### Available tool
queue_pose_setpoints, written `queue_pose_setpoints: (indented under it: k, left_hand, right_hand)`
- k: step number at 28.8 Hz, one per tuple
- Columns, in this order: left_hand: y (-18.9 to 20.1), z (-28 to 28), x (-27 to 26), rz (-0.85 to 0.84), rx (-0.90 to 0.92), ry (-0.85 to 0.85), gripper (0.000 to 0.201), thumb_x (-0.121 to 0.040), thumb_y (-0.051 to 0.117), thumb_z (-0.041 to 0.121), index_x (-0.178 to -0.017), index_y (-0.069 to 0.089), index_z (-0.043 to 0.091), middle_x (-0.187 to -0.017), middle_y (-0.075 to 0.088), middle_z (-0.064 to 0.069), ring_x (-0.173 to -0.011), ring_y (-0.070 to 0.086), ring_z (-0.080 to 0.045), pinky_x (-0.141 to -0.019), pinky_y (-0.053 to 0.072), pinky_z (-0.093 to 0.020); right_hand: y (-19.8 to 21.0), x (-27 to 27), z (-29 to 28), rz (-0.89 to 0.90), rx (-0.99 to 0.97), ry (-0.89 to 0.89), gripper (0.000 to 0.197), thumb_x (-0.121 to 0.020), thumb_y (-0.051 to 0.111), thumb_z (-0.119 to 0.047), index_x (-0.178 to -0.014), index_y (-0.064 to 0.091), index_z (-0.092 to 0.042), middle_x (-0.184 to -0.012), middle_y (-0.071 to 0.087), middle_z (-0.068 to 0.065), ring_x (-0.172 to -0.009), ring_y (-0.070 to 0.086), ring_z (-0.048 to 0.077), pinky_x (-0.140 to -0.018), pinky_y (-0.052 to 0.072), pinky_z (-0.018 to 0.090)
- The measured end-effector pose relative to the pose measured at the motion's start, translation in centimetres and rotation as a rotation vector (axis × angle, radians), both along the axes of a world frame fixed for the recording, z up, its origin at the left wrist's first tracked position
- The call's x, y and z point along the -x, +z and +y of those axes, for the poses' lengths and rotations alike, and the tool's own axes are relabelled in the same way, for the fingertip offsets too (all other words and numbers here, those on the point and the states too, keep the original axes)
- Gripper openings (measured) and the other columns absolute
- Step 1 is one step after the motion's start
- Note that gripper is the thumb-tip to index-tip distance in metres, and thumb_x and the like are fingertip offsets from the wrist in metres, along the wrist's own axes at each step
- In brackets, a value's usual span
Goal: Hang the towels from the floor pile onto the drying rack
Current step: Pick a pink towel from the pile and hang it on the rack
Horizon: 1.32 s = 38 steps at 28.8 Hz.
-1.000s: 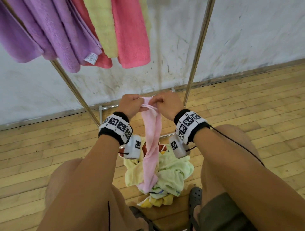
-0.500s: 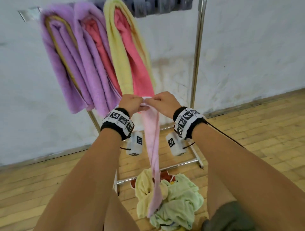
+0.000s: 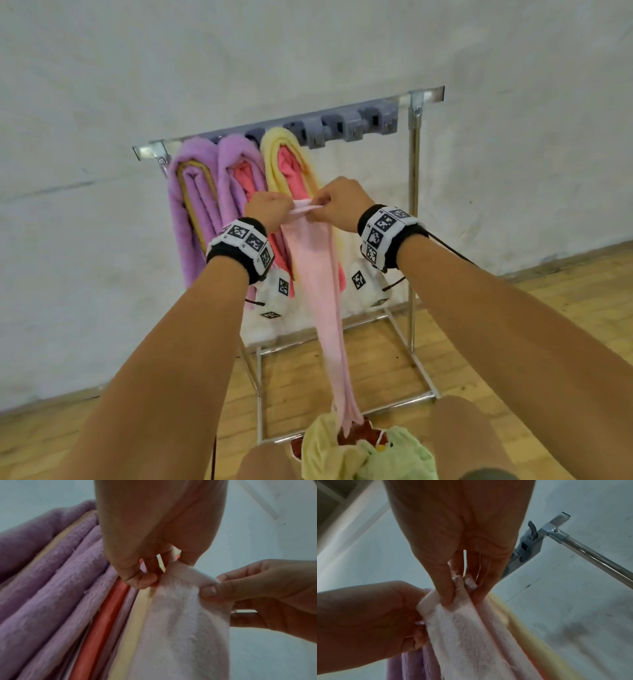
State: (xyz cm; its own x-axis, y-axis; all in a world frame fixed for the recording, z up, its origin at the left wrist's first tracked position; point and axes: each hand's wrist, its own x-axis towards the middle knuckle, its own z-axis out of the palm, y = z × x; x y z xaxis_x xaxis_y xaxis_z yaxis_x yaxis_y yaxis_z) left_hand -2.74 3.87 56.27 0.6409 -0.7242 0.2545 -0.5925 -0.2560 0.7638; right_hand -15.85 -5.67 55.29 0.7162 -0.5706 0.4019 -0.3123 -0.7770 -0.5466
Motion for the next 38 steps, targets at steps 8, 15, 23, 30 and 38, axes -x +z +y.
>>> queue_pose_setpoints:
  k: [8, 15, 23, 30, 38]
  left_hand:
    - [4.9, -0.2, -0.7, -0.015, -0.026, -0.071, 0.019, -0.092, 0.065, 0.018, -0.102, 0.063, 0.002, -0.104, 0.064, -0.014, -0.096, 0.062, -0.03, -0.087, 0.049, -0.035]
    - [6.9, -0.6, 0.6, 0.31, 0.225, -0.069, 0.02, -0.09, 0.049, 0.009, -0.072, 0.053, 0.013, -0.073, 0.052, -0.004, -0.065, 0.052, -0.017, -0.058, 0.047, -0.028]
    - [7.0, -0.6, 0.8, 0.226, 0.223, -0.188, 0.012, -0.08, 0.065, 0.011, -0.087, 0.066, 0.021, -0.088, 0.065, -0.002, -0.085, 0.06, -0.019, -0.069, 0.049, -0.029]
    - [7.8, -0.8, 0.9, 0.348, 0.35, -0.214, 0.023, -0.086, 0.056, -0.001, -0.077, 0.06, 0.019, -0.077, 0.061, -0.004, -0.072, 0.058, -0.017, -0.054, 0.047, -0.02]
    - [8.0, -0.4, 0.5, 0.443, 0.483, -0.209, 0.014, -0.088, 0.064, 0.008, -0.103, 0.062, 0.007, -0.094, 0.066, -0.013, -0.077, 0.062, -0.021, -0.056, 0.053, -0.026]
  right_hand:
    - [5.0, -0.5, -1.4, -0.08, 0.018, 0.101, 0.016, -0.083, 0.075, -0.03, -0.071, 0.071, -0.02, -0.064, 0.062, -0.004, -0.064, 0.057, 0.013, -0.068, 0.05, 0.033]
    - [6.9, -0.3, -1.9, -0.275, -0.124, 0.126, 0.017, -0.083, 0.075, -0.025, -0.094, 0.078, -0.013, -0.085, 0.073, 0.003, -0.078, 0.062, 0.01, -0.074, 0.051, 0.029]
    - [7.6, -0.2, -1.9, -0.367, -0.213, 0.137, 0.019, -0.081, 0.079, -0.028, -0.095, 0.078, -0.015, -0.083, 0.071, 0.0, -0.08, 0.066, 0.012, -0.077, 0.056, 0.032]
    - [6.9, -0.1, -1.9, -0.47, -0.442, 0.177, 0.048, -0.077, 0.083, -0.033, -0.118, 0.065, -0.016, -0.112, 0.068, 0.006, -0.102, 0.068, 0.021, -0.088, 0.058, 0.038]
    - [5.8, 0.3, -1.7, -0.431, -0.587, 0.253, 0.038, -0.082, 0.078, -0.03, -0.107, 0.072, -0.003, -0.105, 0.075, 0.01, -0.1, 0.071, 0.026, -0.092, 0.057, 0.046]
